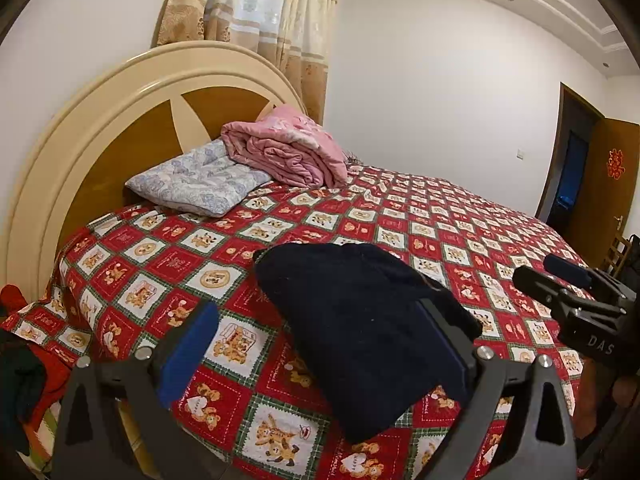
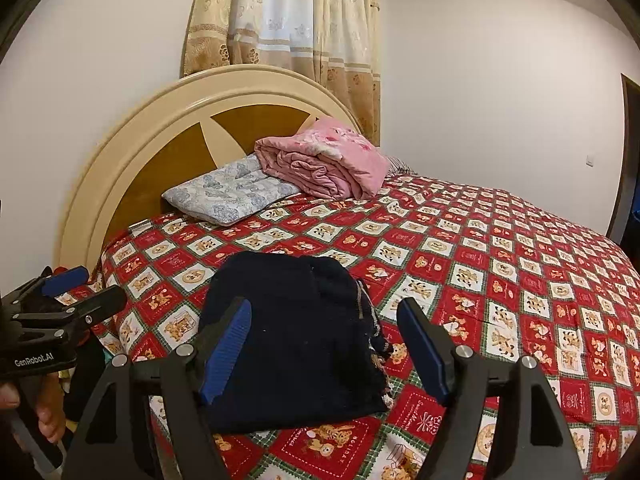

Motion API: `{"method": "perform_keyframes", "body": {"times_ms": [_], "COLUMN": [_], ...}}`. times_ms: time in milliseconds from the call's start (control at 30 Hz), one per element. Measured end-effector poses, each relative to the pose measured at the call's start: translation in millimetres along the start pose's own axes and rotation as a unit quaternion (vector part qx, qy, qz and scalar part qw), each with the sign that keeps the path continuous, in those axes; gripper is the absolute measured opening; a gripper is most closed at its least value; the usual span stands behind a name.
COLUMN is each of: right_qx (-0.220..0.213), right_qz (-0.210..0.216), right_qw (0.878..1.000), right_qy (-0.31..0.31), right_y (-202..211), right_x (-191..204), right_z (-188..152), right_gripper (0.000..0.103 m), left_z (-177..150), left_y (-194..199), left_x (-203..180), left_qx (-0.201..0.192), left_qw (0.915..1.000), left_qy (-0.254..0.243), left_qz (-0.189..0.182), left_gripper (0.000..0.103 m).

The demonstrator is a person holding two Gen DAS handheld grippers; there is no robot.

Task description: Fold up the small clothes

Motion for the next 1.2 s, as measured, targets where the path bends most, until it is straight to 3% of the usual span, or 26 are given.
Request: {"method": "perform_keyframes", "body": {"times_ms": [933,1200], "right_qx": [-0.019,-0.018], "right_qz": [-0.003,-0.002], "right_qw": [1.000,1.000], "right_qy": [-0.007,-0.007], "right_y": [9,9], "right_x": [3,5], "right_z": [7,6], "right_gripper": [0.076,0.076], "left_z": [12,10], "left_y": [7,2], "left_x": [-10,-12], "left_qx": [-0.020,-0.009], "left_qw": [0.9995,0.9996], "left_qy": [-0.020,-0.023], "left_qz": [-0.015,-0.013], "left_gripper": [0.103,0.103]}}
Point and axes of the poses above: each gripper's, at about its wrist camera, not at the fingertips, and y roughly against the way its jaws point, x to its left, z to its top, the point moved 7 cm from there along -y, roughly the way its jaws point, and after that the axes turned 8 degrees about -x, right-handed, at the moved point
